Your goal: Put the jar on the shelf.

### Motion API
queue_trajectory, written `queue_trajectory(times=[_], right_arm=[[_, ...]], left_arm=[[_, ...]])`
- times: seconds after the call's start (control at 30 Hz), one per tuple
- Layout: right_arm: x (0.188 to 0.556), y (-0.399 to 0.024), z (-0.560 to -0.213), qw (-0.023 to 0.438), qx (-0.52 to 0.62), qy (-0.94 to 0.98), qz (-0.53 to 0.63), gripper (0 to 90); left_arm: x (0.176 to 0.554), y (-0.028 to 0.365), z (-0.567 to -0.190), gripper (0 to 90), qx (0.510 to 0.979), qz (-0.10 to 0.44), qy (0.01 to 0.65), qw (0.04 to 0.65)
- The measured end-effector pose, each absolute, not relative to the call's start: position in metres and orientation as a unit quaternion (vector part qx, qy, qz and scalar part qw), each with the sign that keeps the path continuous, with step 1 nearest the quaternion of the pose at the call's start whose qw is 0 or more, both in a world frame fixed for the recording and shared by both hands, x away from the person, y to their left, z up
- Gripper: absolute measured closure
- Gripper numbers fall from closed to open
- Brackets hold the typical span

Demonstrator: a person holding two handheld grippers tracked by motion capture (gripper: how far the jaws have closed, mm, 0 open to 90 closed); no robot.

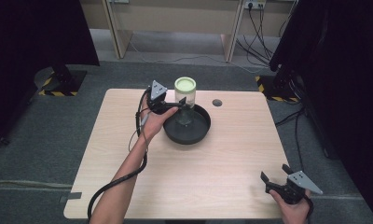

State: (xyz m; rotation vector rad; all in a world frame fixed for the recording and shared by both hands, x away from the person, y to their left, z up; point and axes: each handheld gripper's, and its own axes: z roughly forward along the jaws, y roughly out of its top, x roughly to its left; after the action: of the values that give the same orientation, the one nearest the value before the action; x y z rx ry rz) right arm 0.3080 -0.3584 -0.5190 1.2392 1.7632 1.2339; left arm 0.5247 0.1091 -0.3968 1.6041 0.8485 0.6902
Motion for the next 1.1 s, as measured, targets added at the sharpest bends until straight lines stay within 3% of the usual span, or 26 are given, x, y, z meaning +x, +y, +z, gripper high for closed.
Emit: queue_trajectory(times=[1.1], right_arm=[[0.308,-0.358,-0.519,0.327,0.472,0.671,0.469,3.9]], left_arm=[[0.489,0.148,-0.405,0.1,0.676,0.299,0.355,0.572]])
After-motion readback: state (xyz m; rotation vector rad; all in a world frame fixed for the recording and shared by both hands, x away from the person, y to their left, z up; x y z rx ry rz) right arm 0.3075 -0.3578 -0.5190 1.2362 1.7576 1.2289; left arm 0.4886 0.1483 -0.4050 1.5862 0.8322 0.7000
